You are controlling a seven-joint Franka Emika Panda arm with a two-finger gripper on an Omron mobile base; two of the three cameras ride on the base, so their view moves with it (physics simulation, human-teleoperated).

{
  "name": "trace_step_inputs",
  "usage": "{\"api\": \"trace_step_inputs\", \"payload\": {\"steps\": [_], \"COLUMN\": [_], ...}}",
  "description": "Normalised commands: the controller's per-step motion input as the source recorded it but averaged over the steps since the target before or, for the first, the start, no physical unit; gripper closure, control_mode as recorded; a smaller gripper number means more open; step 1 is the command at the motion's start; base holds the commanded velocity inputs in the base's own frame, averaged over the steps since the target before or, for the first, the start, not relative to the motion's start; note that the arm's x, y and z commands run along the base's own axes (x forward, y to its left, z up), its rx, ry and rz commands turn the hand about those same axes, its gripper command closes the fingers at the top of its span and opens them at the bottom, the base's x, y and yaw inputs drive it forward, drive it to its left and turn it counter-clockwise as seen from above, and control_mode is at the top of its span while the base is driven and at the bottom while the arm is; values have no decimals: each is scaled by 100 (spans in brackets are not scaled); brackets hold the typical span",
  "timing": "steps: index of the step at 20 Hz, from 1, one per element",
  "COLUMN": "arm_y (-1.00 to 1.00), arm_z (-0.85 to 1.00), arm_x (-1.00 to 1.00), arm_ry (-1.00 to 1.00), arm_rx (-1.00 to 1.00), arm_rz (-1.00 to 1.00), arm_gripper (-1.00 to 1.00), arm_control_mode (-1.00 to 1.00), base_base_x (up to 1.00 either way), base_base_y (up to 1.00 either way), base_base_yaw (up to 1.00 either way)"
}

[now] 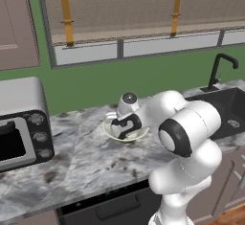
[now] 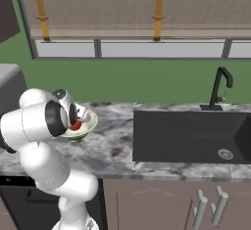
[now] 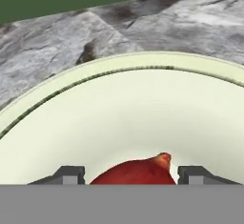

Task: Pick the lemons from the cabinet and place them in one bowl. Pick the onion from the sink and place it in the other bowl.

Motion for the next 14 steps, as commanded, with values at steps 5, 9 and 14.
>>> {"api": "trace_step_inputs", "payload": {"steps": [5, 9, 14], "arm_y": [-5, 0, 4], "arm_z": [-20, -25, -11], "arm_x": [37, 17, -2], "arm_ry": [-4, -7, -4], "arm_rx": [0, 0, 0], "arm_rz": [0, 0, 0], "arm_gripper": [100, 100, -100], "arm_control_mode": [-100, -100, -100], "base_base_x": [0, 0, 0], "base_base_y": [0, 0, 0], "base_base_yaw": [0, 0, 0]}}
